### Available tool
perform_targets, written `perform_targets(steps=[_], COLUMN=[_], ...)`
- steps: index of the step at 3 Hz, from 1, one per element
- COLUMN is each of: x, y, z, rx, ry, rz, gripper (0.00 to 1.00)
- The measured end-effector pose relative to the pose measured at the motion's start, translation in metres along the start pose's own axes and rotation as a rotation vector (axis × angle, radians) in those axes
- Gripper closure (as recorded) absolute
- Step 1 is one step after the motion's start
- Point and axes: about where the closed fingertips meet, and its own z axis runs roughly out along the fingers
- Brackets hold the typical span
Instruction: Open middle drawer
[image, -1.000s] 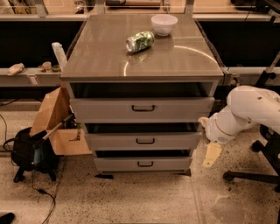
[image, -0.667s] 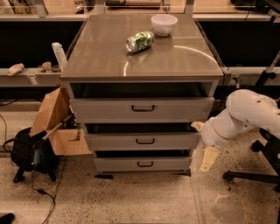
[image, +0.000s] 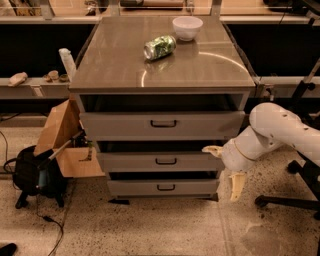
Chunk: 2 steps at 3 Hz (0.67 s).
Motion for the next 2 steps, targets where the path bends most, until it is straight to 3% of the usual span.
perform_targets(steps=[1, 2], x=[-0.0007, 0.0037], y=[0.0018, -0.0015], z=[0.002, 0.0082], rx=[-0.011, -0.011], ry=[-0.005, -0.01], rz=[-0.035, -0.03], gripper=[0.0, 0.0])
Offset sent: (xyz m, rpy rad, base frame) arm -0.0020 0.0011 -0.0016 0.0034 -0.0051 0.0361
